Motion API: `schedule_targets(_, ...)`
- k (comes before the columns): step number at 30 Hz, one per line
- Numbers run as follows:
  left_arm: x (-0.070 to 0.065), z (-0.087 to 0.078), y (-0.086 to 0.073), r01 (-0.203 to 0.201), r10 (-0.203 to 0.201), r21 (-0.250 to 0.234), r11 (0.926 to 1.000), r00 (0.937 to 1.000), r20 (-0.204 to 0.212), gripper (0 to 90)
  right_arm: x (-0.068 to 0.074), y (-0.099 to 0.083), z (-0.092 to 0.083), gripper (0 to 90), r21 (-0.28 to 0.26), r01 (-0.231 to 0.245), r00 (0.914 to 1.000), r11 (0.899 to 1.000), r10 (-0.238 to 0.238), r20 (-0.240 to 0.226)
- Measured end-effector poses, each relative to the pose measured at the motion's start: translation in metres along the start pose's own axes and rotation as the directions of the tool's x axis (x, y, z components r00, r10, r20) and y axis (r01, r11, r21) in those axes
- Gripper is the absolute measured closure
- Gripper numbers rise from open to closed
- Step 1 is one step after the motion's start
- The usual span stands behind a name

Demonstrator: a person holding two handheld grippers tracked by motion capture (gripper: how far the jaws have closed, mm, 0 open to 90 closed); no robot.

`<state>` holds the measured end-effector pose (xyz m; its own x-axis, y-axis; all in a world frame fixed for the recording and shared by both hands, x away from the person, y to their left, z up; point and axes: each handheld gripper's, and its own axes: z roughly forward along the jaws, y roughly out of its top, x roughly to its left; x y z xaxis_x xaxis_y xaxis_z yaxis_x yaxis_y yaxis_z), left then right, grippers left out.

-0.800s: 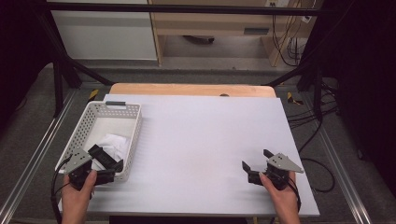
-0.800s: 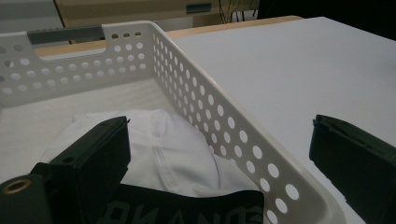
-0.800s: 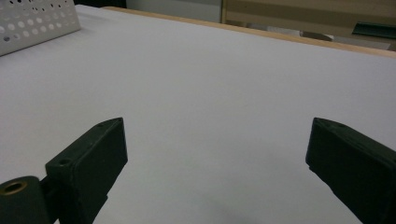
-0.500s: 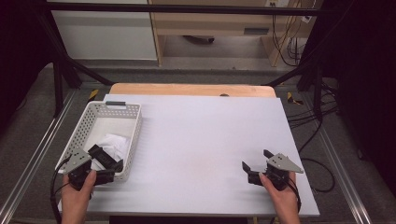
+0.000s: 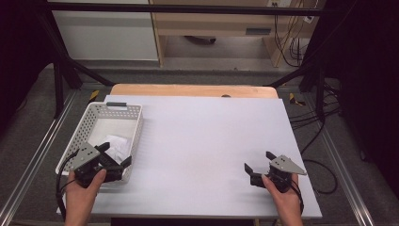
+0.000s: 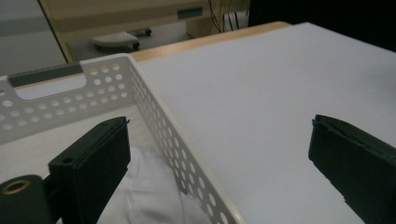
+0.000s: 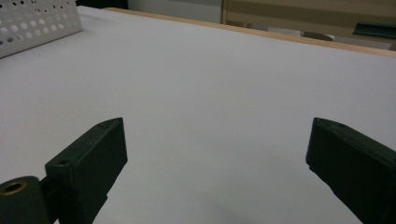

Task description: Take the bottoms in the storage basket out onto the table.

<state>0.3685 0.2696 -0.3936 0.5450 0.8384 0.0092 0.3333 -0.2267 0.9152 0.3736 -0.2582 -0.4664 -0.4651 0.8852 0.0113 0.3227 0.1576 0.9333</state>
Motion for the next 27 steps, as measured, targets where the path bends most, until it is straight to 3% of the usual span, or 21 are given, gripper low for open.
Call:
schedule_targets(1,0.0,0.0,0.0,0.0,0.0,0.0,1.0,1.0,0.0,5.2,0.0,0.0,0.0,5.6,0.0,0.0,1.0,1.0,0.0,0.0)
schedule_targets(2,0.0,0.0,0.008,-0.013,0.014,0.047,0.9988,0.9999,-0.009,5.3,0.001,0.0,-0.001,5.6,-0.003,-0.001,1.0,1.0,0.001,-0.005)
schedule_targets(3,0.0,0.0,0.008,-0.013,0.014,0.047,0.9988,0.9999,-0.009,5.4,0.001,0.0,-0.001,5.6,-0.003,-0.001,1.0,1.0,0.001,-0.005)
schedule_targets(5,0.004,-0.001,0.021,0.008,-0.01,0.09,0.9959,0.9997,0.023,5.4,0.003,0.001,-0.001,5.6,-0.007,0.008,0.9999,1.0,-0.008,-0.011)
schedule_targets(7,0.007,-0.002,0.025,0.012,-0.014,0.098,0.9951,0.9996,0.025,5.4,0.004,0.002,-0.001,5.6,-0.008,0.01,0.9999,1.0,-0.01,-0.013)
schedule_targets(9,0.016,-0.002,0.038,-0.009,0.009,0.137,0.9905,0.9999,0.005,5.7,0.004,0.002,-0.001,5.6,-0.007,0.01,0.9998,1.0,-0.01,-0.017)
schedule_targets(13,0.023,0.0,0.047,-0.018,0.019,0.167,0.9859,0.9998,-0.006,6.0,0.004,0.002,-0.001,5.6,-0.004,0.011,0.9998,1.0,-0.011,-0.016)
schedule_targets(15,0.025,0.003,0.054,-0.045,0.048,0.204,0.9779,0.9988,-0.008,6.0,0.004,0.002,-0.001,5.6,-0.003,0.011,0.9998,1.0,-0.011,-0.015)
schedule_targets(16,0.025,0.003,0.054,-0.045,0.048,0.204,0.9779,0.9988,-0.008,5.9,0.004,0.002,-0.001,5.6,-0.003,0.011,0.9998,1.0,-0.011,-0.015)
schedule_targets(18,0.025,0.007,0.058,-0.078,0.083,0.243,0.967,0.9965,-0.012,5.9,0.004,0.002,-0.001,5.6,-0.008,0.012,0.9998,1.0,-0.012,-0.016)
schedule_targets(23,0.027,0.012,0.061,-0.095,0.103,0.277,0.9561,0.9946,-0.012,5.9,0.006,0.002,-0.002,5.6,-0.008,0.014,0.9997,1.0,-0.014,-0.018)
schedule_targets(27,0.033,0.018,0.061,-0.08,0.091,0.31,0.9472,0.9957,-0.019,5.9,0.006,0.002,-0.003,5.6,-0.009,0.01,0.9997,1.0,-0.01,-0.021)
